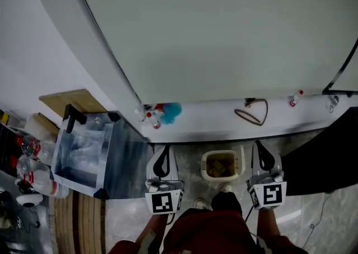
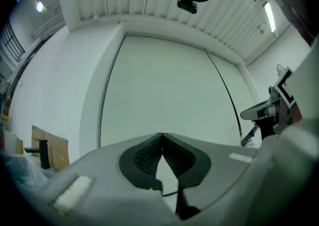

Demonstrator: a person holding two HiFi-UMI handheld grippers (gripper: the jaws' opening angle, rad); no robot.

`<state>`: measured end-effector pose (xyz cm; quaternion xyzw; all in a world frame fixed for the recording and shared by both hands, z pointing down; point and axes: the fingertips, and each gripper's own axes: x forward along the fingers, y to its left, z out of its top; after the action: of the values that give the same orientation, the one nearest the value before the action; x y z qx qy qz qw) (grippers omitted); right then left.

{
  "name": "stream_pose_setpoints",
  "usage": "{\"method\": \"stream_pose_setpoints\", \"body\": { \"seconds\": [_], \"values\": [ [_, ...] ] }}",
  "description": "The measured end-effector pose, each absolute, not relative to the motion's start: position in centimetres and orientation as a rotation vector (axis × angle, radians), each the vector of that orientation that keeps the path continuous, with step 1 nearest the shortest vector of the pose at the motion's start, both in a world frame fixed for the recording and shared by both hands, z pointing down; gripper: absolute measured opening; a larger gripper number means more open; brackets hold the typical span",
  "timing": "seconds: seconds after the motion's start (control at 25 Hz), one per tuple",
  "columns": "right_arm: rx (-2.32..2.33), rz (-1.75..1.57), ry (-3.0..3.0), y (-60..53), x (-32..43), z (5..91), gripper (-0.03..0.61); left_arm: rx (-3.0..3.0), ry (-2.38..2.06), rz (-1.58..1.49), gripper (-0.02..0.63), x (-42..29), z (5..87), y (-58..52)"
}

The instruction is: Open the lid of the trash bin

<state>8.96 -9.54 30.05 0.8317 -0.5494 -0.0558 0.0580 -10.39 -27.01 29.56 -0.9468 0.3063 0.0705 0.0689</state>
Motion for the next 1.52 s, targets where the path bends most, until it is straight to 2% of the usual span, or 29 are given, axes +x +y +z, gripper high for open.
{"method": "stream_pose_setpoints", "body": {
  "seconds": [0.32, 1.52],
  "values": [
    [2.535, -0.272, -1.664, -9.5, 8.9, 27.2, 0.0, -2.787, 0.903, 0.279, 0.003, -11.3, 26.2, -26.1],
    [2.531, -0.306, -1.63, -10.9, 7.8, 27.2, 0.0, -2.791, 0.893, 0.227, 0.003, -11.9, 27.6, -27.4]
  ]
}}
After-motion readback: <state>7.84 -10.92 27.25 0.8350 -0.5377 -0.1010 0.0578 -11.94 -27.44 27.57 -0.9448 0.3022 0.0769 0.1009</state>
